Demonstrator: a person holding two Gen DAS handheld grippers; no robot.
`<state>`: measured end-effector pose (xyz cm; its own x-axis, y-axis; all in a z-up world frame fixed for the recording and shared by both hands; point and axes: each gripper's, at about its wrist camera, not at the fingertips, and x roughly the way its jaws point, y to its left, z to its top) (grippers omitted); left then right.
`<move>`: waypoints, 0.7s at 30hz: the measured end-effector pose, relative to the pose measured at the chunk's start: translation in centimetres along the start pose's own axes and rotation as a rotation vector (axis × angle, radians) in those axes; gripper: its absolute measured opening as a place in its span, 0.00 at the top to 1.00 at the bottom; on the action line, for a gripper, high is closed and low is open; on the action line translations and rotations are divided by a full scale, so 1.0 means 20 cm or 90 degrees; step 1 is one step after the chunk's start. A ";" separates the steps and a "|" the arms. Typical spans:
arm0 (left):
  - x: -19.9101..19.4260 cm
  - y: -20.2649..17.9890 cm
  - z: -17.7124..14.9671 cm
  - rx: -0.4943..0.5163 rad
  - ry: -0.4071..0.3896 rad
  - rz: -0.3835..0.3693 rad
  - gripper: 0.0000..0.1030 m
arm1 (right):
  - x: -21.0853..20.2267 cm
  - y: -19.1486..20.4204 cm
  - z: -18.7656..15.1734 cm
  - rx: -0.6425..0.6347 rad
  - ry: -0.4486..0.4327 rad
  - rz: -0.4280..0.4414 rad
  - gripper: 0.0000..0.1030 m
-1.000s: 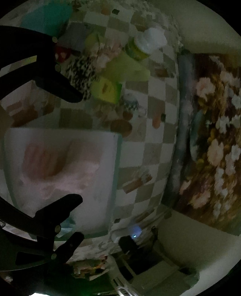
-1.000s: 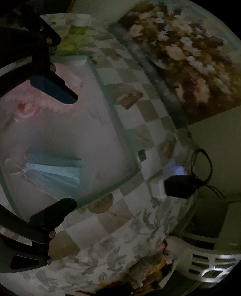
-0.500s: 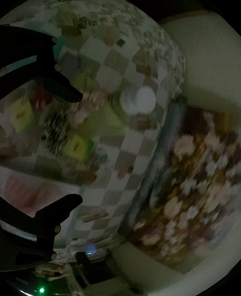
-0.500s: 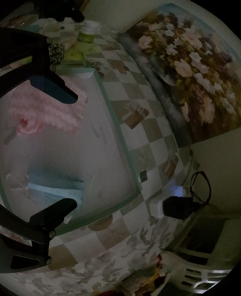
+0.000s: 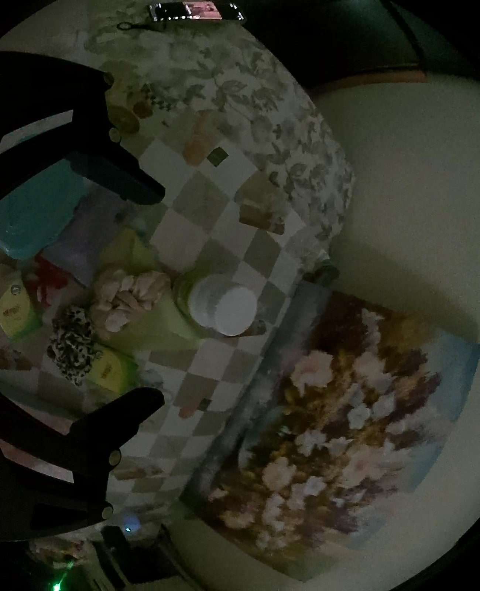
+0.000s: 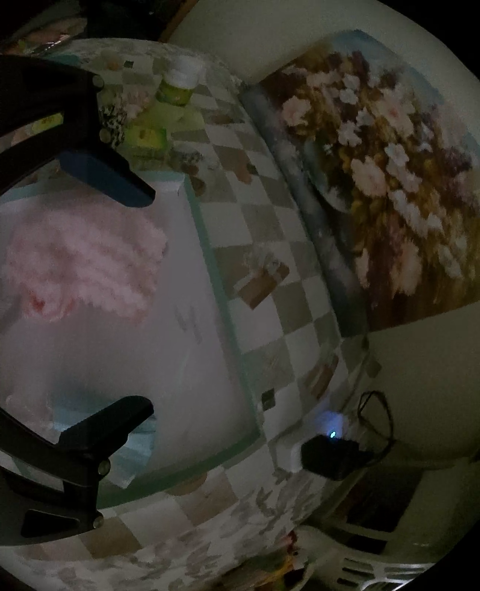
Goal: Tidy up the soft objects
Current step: 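Withdraw both grippers from the tray back toward the remaining items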
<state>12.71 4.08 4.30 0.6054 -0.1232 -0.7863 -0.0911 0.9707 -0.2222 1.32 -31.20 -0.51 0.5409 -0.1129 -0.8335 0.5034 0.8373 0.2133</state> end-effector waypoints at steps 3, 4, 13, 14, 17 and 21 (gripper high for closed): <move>-0.01 0.02 0.01 -0.006 -0.007 -0.005 0.03 | -0.01 0.06 0.00 -0.002 -0.003 0.037 0.00; -0.01 0.03 0.01 -0.008 -0.010 -0.011 0.03 | -0.01 0.09 0.00 -0.007 -0.007 0.041 0.00; 0.03 0.09 0.02 -0.016 -0.003 -0.003 0.03 | -0.03 0.38 -0.04 -0.097 -0.043 0.064 0.00; 0.04 0.10 0.02 -0.017 0.002 -0.005 0.03 | -0.02 0.42 -0.04 -0.109 -0.046 0.062 0.00; 0.07 0.11 0.02 -0.013 0.013 -0.008 0.03 | 0.00 0.50 -0.06 -0.142 -0.045 0.054 0.00; 0.08 0.10 0.02 -0.008 0.012 -0.017 0.03 | 0.04 0.59 -0.09 -0.179 -0.030 0.050 0.00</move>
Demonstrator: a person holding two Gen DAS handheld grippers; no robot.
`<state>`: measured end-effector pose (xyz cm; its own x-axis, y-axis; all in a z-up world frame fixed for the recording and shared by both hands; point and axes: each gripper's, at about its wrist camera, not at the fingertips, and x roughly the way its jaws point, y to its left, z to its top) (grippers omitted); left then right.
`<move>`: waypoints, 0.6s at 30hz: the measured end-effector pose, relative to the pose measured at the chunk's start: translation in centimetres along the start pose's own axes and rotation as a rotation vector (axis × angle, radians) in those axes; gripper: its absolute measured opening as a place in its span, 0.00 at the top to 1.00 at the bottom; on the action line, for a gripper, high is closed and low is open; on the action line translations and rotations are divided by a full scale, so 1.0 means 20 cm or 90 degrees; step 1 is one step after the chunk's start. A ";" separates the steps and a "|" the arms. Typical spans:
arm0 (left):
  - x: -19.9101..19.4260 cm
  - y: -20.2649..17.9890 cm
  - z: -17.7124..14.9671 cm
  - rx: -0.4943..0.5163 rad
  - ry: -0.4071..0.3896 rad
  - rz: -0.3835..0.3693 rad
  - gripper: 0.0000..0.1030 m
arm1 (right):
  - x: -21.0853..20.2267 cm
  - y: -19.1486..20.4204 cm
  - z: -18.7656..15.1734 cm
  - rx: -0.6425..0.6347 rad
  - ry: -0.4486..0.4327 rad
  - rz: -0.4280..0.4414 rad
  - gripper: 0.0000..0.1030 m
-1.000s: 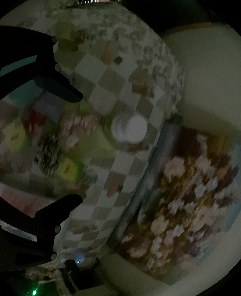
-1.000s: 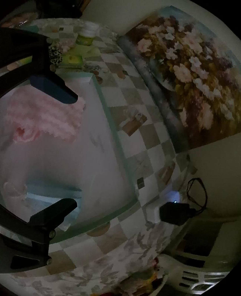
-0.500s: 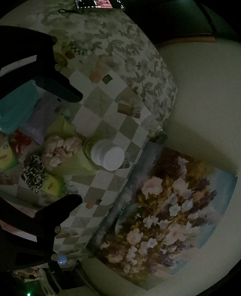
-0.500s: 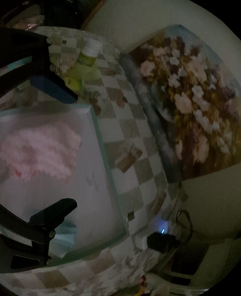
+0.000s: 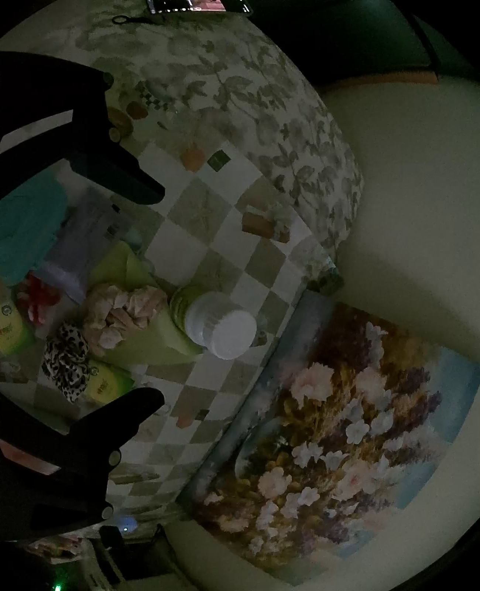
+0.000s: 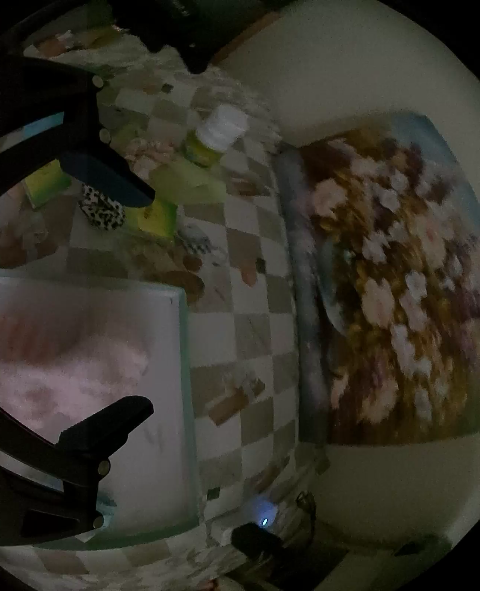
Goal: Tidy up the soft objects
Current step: 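Withdraw both grippers from the tray back toward the remaining items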
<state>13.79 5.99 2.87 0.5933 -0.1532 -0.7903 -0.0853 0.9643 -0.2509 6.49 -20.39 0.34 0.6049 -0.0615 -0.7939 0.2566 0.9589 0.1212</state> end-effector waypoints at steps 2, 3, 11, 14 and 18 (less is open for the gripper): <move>0.00 0.00 0.00 0.001 -0.003 -0.008 0.03 | 0.02 0.03 0.00 -0.012 0.004 0.004 0.00; 0.00 0.00 0.01 0.002 -0.004 -0.013 0.03 | 0.03 0.05 -0.01 -0.017 0.008 0.008 0.00; -0.02 -0.02 0.02 0.026 -0.032 0.004 0.04 | 0.08 0.14 0.00 -0.018 -0.008 0.047 0.00; -0.01 -0.02 0.02 0.036 -0.024 0.007 0.03 | 0.11 0.19 0.00 -0.033 0.007 0.057 0.00; 0.04 -0.04 0.01 0.058 0.012 0.033 0.03 | 0.14 0.24 -0.01 -0.047 0.025 0.067 0.00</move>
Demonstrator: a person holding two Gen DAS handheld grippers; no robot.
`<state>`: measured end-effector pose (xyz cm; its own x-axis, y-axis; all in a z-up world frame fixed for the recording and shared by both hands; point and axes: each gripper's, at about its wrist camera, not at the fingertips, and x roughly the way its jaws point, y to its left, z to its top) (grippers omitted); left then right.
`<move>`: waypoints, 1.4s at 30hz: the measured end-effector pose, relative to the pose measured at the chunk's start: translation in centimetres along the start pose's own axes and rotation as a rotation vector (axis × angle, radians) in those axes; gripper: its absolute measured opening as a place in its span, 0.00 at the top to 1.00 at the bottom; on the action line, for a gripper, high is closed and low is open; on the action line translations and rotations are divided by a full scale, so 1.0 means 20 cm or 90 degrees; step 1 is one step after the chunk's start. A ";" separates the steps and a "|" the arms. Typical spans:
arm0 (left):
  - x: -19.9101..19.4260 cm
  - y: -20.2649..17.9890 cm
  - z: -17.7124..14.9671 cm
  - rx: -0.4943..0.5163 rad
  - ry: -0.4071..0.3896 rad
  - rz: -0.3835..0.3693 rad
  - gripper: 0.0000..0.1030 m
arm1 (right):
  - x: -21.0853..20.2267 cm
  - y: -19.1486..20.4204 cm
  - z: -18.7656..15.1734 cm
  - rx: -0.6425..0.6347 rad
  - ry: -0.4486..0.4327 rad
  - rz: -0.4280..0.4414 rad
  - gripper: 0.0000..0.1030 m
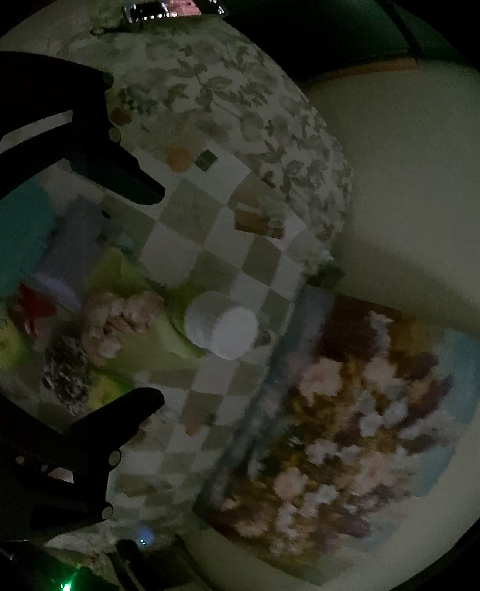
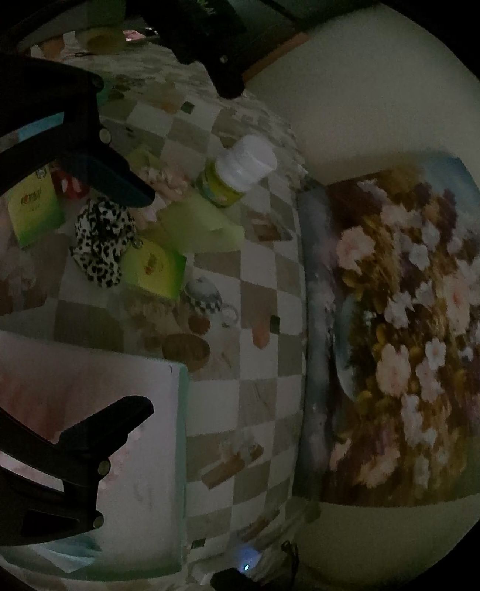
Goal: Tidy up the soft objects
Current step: 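Grasp the pink-beige cloth with the left gripper while the right gripper grasps the leopard scrunchie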
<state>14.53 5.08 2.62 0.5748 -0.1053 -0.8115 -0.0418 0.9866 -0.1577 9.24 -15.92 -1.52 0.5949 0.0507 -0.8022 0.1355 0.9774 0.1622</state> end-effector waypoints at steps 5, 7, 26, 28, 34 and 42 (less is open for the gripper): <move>0.07 -0.05 -0.02 0.027 0.043 0.024 0.03 | 0.05 0.05 -0.02 -0.022 0.023 0.003 0.00; 0.10 -0.07 -0.02 0.043 0.054 0.031 0.04 | 0.08 0.07 -0.04 -0.034 0.033 0.001 0.00; 0.44 -0.16 -0.06 0.062 0.174 0.043 0.45 | 0.29 0.12 -0.10 -0.057 0.095 0.044 0.33; 0.47 -0.17 -0.07 0.062 0.179 0.042 0.50 | 0.30 0.13 -0.10 -0.060 0.099 0.049 0.38; 0.50 -0.19 -0.10 0.064 0.189 0.034 0.70 | 0.30 0.12 -0.12 -0.054 0.105 0.054 0.45; 0.49 -0.19 -0.10 0.057 0.183 0.016 0.91 | 0.30 0.10 -0.14 -0.037 0.116 0.066 0.52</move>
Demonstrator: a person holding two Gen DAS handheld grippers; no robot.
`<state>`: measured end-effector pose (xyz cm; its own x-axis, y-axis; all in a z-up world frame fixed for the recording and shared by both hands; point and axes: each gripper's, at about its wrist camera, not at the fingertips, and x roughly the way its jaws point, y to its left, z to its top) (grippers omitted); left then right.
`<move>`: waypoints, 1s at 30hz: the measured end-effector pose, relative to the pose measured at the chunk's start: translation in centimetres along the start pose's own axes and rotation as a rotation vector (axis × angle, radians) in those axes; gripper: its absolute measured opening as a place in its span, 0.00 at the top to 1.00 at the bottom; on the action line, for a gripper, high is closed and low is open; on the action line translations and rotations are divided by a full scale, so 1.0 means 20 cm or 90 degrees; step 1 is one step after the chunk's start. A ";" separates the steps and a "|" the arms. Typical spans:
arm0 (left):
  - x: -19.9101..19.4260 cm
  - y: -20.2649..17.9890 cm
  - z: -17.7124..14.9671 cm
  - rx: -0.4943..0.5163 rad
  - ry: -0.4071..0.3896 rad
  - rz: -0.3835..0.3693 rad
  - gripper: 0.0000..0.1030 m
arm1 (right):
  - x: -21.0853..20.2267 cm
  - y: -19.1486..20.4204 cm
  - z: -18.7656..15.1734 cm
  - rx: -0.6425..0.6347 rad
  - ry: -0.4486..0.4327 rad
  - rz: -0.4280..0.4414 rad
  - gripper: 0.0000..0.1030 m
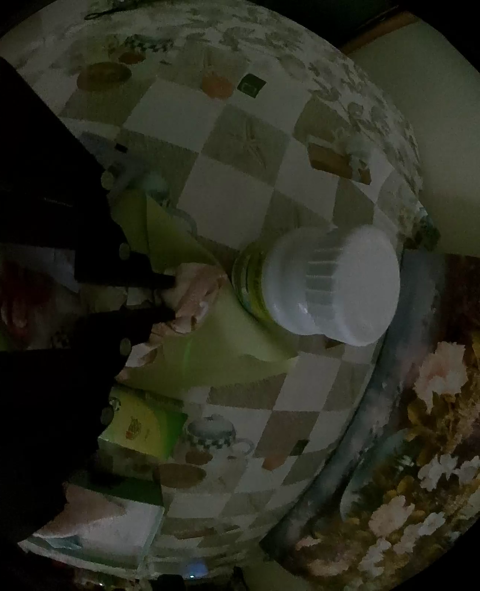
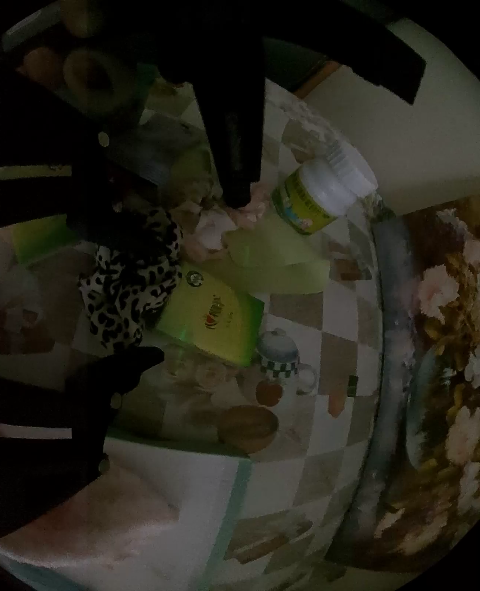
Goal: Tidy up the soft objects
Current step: 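Grasp the pink-beige cloth with the left gripper while the right gripper grasps the leopard scrunchie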
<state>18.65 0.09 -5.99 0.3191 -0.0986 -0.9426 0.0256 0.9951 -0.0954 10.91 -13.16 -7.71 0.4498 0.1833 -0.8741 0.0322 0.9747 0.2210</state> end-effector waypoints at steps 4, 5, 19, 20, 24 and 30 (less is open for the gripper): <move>0.00 0.01 0.00 -0.008 0.003 -0.009 0.94 | -0.01 -0.01 -0.01 0.005 0.002 0.009 0.59; 0.00 0.01 -0.01 -0.010 0.004 -0.011 0.94 | -0.01 -0.01 -0.01 0.010 0.003 0.014 0.61; -0.07 0.04 -0.03 -0.032 -0.002 -0.027 0.96 | -0.05 -0.02 -0.03 0.025 0.005 0.045 0.82; -0.08 0.04 -0.03 -0.031 -0.005 -0.028 0.96 | -0.05 -0.03 -0.03 0.026 0.004 0.048 0.82; -0.12 0.04 -0.03 -0.033 -0.016 -0.037 0.96 | -0.08 -0.02 -0.03 0.028 -0.002 0.054 0.83; -0.13 0.05 -0.03 -0.045 -0.016 -0.057 0.97 | -0.13 -0.03 -0.03 0.036 -0.014 0.063 0.83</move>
<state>17.19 1.31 -3.82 0.3422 -0.1859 -0.9211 -0.0112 0.9794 -0.2018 9.16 -14.23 -5.78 0.4730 0.2750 -0.8371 0.0361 0.9432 0.3302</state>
